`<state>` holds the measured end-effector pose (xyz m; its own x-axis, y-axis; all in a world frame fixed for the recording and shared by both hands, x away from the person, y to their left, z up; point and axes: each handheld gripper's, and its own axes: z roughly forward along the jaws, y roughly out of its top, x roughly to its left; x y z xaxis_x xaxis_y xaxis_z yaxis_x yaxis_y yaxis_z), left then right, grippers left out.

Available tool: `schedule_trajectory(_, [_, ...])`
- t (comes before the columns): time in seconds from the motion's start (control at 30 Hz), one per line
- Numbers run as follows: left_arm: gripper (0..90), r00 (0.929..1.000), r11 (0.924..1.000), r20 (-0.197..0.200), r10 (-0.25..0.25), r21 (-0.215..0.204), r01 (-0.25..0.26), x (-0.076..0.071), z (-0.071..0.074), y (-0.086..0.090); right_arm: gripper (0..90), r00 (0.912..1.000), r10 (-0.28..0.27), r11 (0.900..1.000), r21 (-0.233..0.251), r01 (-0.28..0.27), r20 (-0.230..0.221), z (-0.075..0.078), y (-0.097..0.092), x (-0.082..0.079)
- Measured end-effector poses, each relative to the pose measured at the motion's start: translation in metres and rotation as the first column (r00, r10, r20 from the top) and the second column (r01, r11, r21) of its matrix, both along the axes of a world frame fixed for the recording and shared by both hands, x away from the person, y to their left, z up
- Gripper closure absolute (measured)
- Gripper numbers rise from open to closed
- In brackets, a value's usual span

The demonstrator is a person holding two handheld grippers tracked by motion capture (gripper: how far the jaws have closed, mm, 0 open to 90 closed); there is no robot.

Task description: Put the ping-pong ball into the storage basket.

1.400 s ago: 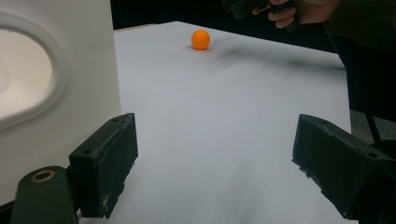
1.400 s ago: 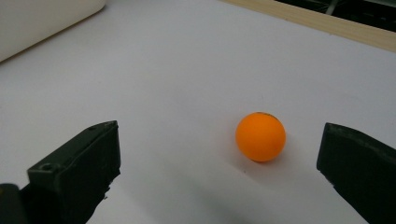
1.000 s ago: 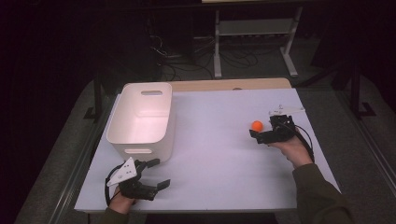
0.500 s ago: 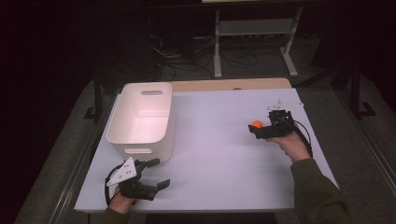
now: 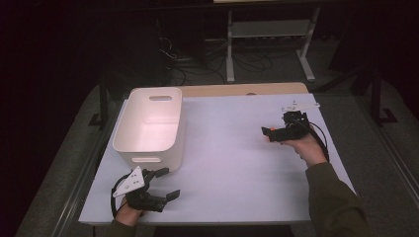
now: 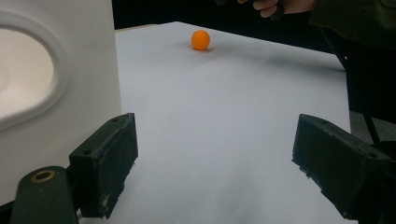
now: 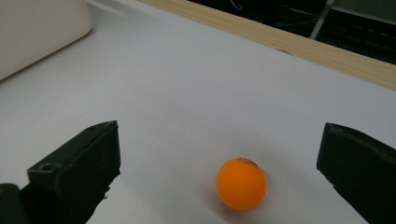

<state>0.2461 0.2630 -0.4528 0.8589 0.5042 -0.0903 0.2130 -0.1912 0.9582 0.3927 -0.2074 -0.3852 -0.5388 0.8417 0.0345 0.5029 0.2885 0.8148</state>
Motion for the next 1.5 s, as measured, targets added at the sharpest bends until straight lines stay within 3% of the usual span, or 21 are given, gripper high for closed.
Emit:
schedule_trajectory(0.37, [14.0, 1.0000, 1.0000, 0.000, 0.000, 0.000, 0.000, 0.000, 0.000, 0.000, 0.0, 0.9998, -0.016, 0.9998, -0.012, 0.016, 0.009, 0.002, 0.001, 0.007])
schedule_trajectory(0.53, [14.0, 1.0000, 1.0000, 0.001, 0.000, 0.001, 0.000, 0.000, 0.000, 0.000, 0.0, 0.9997, -0.024, 0.9997, 0.011, 0.023, 0.011, 0.002, -0.002, 0.010])
schedule_trajectory(1.5, [14.0, 1.0000, 1.0000, 0.003, -0.002, 0.005, 0.002, 0.000, 0.000, 0.000, 0.0, 0.9975, -0.070, 0.9973, -0.021, 0.071, 0.006, -0.016, 0.001, 0.028])
